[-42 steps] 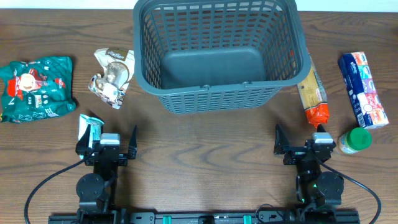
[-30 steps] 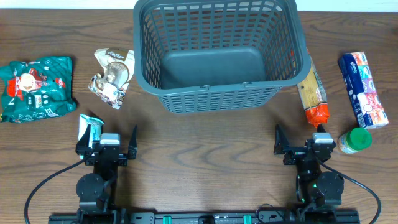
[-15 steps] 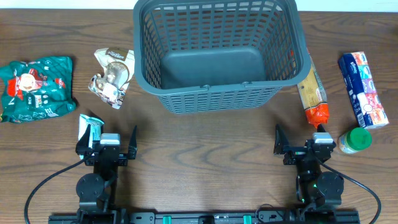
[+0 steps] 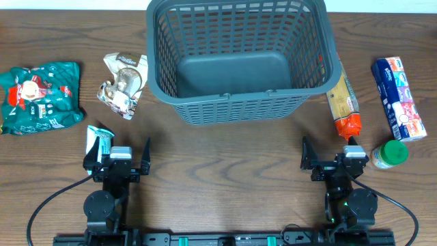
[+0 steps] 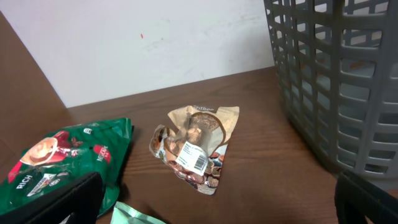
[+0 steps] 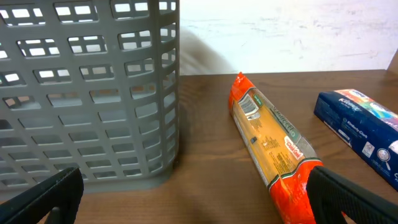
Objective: Pack container
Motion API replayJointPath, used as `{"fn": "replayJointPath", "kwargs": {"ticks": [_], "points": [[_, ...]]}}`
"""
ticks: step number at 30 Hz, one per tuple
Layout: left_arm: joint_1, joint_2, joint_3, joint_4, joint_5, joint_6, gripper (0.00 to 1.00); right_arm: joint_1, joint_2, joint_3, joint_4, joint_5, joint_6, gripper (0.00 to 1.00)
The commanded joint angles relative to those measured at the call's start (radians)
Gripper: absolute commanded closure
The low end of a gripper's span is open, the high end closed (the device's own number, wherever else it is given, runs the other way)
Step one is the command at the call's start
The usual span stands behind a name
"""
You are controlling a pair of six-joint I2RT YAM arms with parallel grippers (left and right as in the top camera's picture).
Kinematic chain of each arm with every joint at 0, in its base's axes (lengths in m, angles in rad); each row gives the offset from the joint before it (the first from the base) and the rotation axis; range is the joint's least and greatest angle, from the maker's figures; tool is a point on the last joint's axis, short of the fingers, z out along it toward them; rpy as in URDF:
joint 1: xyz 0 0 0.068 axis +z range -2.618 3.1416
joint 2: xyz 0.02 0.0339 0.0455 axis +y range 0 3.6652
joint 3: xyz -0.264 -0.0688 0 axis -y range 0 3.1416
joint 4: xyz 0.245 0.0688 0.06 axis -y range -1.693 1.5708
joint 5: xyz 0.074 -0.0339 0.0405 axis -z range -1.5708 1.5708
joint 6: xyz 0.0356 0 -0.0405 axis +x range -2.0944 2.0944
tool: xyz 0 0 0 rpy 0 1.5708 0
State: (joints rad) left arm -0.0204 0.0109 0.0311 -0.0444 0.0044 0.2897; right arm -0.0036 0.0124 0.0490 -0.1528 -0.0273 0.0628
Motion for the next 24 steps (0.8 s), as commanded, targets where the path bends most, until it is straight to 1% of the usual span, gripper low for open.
{"fn": "replayJointPath", "kwargs": {"ticks": [1,12,17,24], "points": [[0.006,-0.007,-0.027,-0.025,0.000,0.013,0.01,-0.009,-0.007,-0.008,0.003,-0.006,-0.008,0.01],[0.006,-0.007,-0.027,-0.025,0.000,0.013,0.01,-0.009,-0.007,-0.008,0.003,-0.006,-0.008,0.01],[0.006,-0.007,-0.027,-0.025,0.000,0.013,0.01,-0.009,-0.007,-0.008,0.004,0.031,-0.012,0.01],[0.006,-0.007,-0.027,-0.025,0.000,0.013,0.01,-0.009,-0.007,0.002,-0.004,0.009,-0.011,0.01]]}}
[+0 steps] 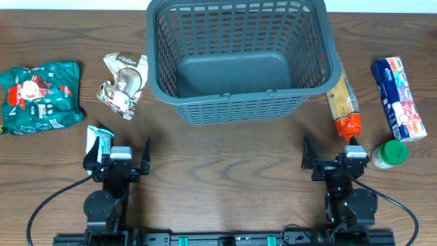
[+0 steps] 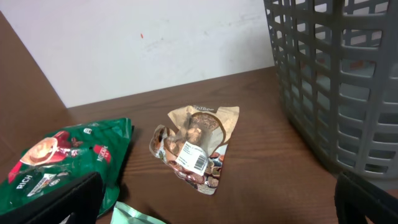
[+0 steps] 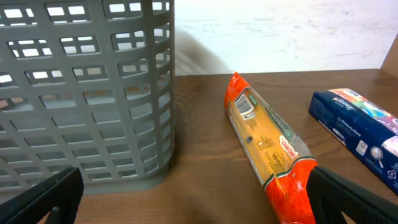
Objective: Pack container
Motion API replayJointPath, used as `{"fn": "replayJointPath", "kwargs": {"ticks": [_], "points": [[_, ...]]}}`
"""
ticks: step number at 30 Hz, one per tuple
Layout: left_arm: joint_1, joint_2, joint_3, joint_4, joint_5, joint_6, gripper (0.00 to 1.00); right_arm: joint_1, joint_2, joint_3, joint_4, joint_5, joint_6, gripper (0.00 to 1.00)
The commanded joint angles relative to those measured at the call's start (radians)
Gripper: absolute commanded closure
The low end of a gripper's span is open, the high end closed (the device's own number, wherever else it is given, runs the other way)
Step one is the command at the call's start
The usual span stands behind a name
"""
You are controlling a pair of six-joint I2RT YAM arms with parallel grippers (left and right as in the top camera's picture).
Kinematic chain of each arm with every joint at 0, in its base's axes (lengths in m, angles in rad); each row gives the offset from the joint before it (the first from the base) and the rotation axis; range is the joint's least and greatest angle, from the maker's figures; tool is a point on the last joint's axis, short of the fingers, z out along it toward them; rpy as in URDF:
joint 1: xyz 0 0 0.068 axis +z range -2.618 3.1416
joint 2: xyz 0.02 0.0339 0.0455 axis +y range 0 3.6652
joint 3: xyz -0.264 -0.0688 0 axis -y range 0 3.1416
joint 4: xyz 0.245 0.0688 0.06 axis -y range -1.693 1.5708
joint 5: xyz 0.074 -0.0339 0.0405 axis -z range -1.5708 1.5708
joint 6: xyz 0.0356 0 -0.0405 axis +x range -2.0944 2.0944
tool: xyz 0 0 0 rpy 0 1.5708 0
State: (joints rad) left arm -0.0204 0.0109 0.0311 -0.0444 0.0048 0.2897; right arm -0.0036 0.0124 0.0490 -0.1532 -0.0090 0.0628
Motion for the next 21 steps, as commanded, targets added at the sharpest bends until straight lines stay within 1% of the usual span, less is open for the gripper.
{"fn": "replayJointPath", "kwargs": {"ticks": [1,4,6,8,11,14,16,18,21], "points": [[0.006,-0.007,-0.027,-0.025,0.000,0.013,0.01,-0.009,-0.007,0.010,-0.014,-0.015,-0.011,0.01],[0.006,-0.007,-0.027,-0.025,0.000,0.013,0.01,-0.009,-0.001,0.082,-0.098,-0.013,-0.015,0.01],[0.006,-0.007,-0.027,-0.025,0.000,0.013,0.02,-0.010,0.026,0.137,-0.129,0.047,-0.048,0.01],[0.006,-0.007,-0.027,-0.025,0.000,0.013,0.02,-0.010,0.082,0.204,-0.131,0.113,-0.088,0.01],[0.006,-0.007,-0.027,-0.025,0.000,0.013,0.01,-0.010,0.201,0.331,-0.133,0.144,-0.085,0.01],[0.006,-0.007,-0.027,-0.025,0.000,0.013,0.01,-0.010,0.363,0.509,-0.137,0.191,-0.079,0.01],[0.006,-0.007,-0.027,-0.025,0.000,0.013,0.01,-0.013,0.485,0.660,-0.185,0.204,-0.080,0.01],[0.006,-0.007,-0.027,-0.025,0.000,0.013,0.01,-0.025,0.613,0.828,-0.282,0.204,-0.095,0.01],[0.006,-0.007,-0.027,-0.025,0.000,0.013,0.01,-0.058,0.824,1.112,-0.480,0.201,-0.158,0.01]]}}
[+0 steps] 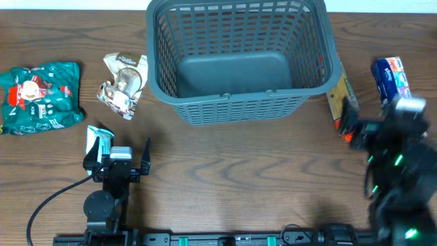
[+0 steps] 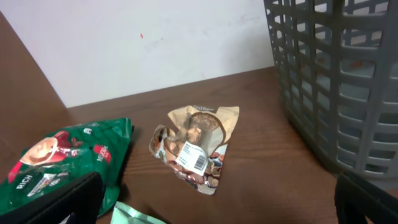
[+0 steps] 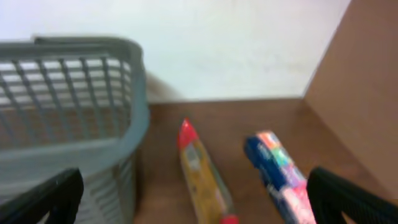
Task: Pack container
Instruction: 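Move the right gripper over the orange spaghetti pack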
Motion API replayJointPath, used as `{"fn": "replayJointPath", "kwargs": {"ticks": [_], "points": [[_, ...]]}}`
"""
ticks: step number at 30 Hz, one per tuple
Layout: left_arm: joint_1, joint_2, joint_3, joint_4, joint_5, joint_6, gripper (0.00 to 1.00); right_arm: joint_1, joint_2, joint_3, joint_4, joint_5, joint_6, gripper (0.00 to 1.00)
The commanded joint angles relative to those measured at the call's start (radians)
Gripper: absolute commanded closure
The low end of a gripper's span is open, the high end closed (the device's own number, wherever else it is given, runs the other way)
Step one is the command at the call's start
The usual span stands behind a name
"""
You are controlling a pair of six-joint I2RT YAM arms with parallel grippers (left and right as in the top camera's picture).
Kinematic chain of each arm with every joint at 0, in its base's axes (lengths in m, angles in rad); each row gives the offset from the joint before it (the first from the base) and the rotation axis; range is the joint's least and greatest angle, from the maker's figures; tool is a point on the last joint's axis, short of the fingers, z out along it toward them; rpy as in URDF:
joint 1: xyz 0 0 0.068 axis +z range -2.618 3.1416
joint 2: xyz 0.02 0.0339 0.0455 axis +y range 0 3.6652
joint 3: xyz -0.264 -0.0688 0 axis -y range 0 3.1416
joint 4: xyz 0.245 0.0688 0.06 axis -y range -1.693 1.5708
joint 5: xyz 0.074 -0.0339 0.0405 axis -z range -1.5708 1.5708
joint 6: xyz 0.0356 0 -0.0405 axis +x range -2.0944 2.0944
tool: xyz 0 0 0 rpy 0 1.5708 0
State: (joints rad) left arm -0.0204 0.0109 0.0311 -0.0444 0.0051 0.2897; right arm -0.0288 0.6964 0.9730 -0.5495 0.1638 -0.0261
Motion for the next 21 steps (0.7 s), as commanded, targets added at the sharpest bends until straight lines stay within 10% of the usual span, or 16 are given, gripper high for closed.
{"fn": "replayJointPath", "kwargs": {"ticks": [1,11,21], "points": [[0.006,-0.007,-0.027,-0.025,-0.001,0.013,0.01,-0.050,0.214,0.290,-0.157,0.019,-0.102,0.01],[0.006,-0.007,-0.027,-0.025,-0.001,0.013,0.01,-0.302,0.798,1.073,-0.685,-0.227,-0.336,0.01],[0.006,-0.007,-0.027,-0.025,-0.001,0.013,0.01,-0.534,1.141,1.173,-0.857,-0.657,-0.424,0.01]]}}
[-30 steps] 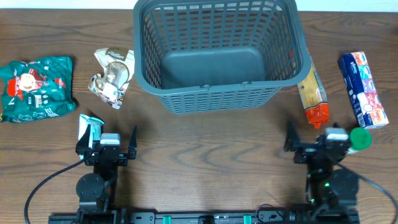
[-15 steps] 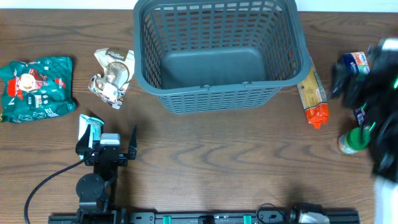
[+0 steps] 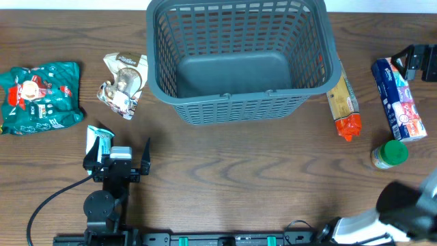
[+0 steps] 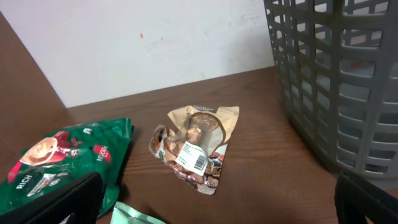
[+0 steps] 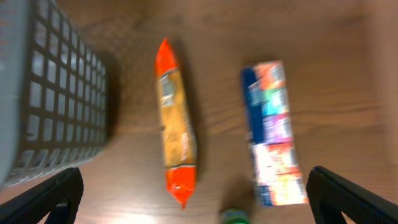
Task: Pack container
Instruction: 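Move the right gripper over the orange spaghetti pack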
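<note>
The grey basket (image 3: 239, 106) stands empty at the back middle. Left of it lie a green coffee bag (image 3: 37, 96), a brown snack pouch (image 3: 123, 83) and a mint-green packet (image 3: 99, 142). Right of it lie an orange pasta pack (image 3: 343, 102), a blue tissue pack (image 3: 398, 98) and a green-lidded jar (image 3: 389, 154). My left gripper (image 3: 116, 158) rests open at the front left, empty. My right gripper (image 5: 193, 190) is open and empty, high over the pasta pack (image 5: 176, 140), tissue pack (image 5: 270, 130) and jar (image 5: 235, 216).
Bare wooden table lies in front of the basket. In the overhead view, part of my right arm (image 3: 422, 63) shows dark at the far right edge and its base (image 3: 403, 205) at the bottom right. A white wall runs behind the table.
My right gripper was partly raised and facing the basket rim, pasta and tissue pack. Now it is much higher and looks straight down on them. The left arm and all objects are unchanged.
Both grippers rested open at the table's front edge, the right one next to the pasta pack. The right had then shifted slightly, then stood lifted over the right-hand items, and now it is high above them. Nothing has been picked up.
</note>
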Motion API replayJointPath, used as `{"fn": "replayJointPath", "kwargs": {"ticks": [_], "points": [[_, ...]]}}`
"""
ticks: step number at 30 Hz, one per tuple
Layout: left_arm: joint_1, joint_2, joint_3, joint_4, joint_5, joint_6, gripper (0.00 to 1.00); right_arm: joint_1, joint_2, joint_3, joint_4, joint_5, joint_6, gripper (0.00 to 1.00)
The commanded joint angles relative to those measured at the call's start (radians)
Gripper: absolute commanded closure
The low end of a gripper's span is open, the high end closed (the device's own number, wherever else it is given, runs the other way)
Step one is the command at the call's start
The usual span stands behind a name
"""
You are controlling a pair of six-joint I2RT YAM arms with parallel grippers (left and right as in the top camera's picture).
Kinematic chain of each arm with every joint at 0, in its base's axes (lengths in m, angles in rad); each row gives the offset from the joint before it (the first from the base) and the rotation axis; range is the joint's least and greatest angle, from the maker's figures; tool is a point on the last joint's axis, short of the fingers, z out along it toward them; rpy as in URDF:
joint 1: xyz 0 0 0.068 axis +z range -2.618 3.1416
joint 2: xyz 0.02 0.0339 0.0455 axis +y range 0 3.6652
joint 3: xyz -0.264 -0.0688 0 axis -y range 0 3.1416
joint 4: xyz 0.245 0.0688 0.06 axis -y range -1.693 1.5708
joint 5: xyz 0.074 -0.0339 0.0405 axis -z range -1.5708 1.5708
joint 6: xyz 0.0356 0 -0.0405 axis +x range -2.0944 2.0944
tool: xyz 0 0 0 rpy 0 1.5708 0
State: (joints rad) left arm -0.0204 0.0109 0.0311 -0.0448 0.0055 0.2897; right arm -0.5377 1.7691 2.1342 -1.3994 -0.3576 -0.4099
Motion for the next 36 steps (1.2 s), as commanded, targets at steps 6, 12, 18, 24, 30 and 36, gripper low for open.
{"fn": "replayJointPath", "kwargs": {"ticks": [6,12,18,24,30,36], "points": [[0.006,-0.007,-0.027,-0.024,-0.001,0.013,0.01,-0.025,0.148,0.011,-0.061,-0.180,-0.150,0.01],[0.006,-0.007,-0.027,-0.024,-0.001,0.013,0.01,0.040,0.172,0.011,-0.049,-0.038,-0.175,0.01],[0.006,-0.007,-0.027,-0.024,-0.001,0.013,0.01,0.094,0.231,0.008,-0.048,0.031,-0.175,0.01],[0.006,-0.007,-0.027,-0.024,-0.001,0.013,0.01,0.107,0.330,-0.013,-0.016,0.036,-0.150,0.01],[0.006,-0.007,-0.027,-0.024,-0.001,0.013,0.01,0.116,0.422,-0.054,0.040,0.036,-0.129,0.01],[0.006,-0.007,-0.027,-0.024,-0.001,0.013,0.01,0.174,0.438,-0.211,0.189,0.041,-0.110,0.01]]}}
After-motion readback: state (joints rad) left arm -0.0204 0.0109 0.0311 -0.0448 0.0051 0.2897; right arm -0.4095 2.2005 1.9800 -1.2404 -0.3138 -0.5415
